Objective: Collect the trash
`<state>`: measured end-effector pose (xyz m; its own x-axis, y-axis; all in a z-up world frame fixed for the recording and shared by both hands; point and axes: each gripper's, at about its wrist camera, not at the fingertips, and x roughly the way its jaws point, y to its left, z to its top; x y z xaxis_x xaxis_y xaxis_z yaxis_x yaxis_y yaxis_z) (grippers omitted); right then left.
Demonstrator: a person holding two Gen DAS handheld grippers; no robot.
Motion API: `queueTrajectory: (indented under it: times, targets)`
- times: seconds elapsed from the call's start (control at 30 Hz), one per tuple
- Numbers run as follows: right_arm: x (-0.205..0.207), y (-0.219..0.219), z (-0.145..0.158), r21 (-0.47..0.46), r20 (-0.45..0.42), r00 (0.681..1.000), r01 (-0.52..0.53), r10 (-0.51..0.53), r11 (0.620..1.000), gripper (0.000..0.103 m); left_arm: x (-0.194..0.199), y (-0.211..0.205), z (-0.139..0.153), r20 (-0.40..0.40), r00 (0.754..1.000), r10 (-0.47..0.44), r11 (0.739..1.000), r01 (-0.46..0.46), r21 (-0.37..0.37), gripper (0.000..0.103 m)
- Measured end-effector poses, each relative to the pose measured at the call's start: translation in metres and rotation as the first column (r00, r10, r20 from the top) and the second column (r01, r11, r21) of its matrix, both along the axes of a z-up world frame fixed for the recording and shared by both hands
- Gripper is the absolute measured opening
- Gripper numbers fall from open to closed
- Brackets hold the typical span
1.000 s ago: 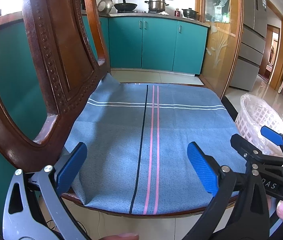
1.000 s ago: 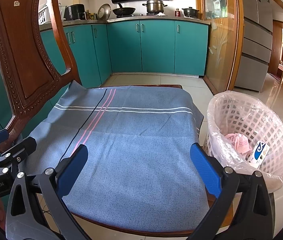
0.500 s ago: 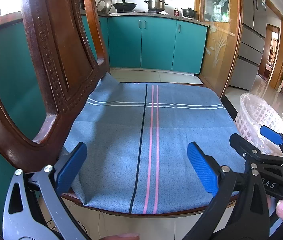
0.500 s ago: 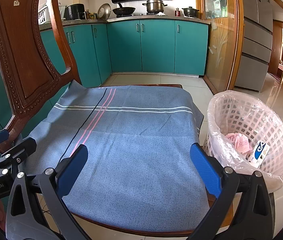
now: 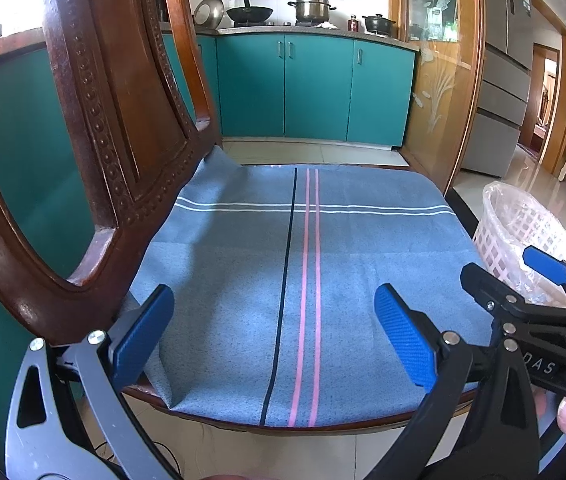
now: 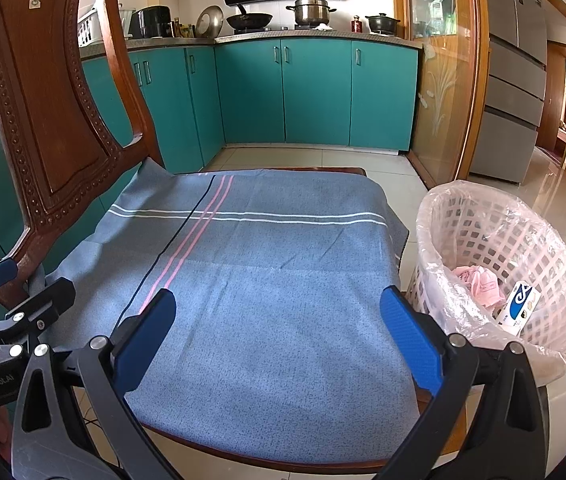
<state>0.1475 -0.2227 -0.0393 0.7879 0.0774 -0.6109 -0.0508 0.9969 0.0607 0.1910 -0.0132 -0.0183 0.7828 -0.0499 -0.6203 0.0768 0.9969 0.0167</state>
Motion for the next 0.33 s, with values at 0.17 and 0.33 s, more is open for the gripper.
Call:
queueTrajectory:
  times: [0.17,0.33]
  targets:
    - [-0.0001,-0.0009,-0.0007,-0.002,0.001,1.000,-0.004,0.004,1.000,0.100,0.0014,0.0021,0.0005,-0.011,1.000,-0.007,1.000,0.007,-0.018,0.100]
    - [0.0001,-0.0016,-0.0015,-0.002,0.001,1.000,-0.005,0.005,1.000,0.100,0.0013,0.0011,0.0001,-0.021,1.000,-0.017,1.000,0.017,-0.026,0.100]
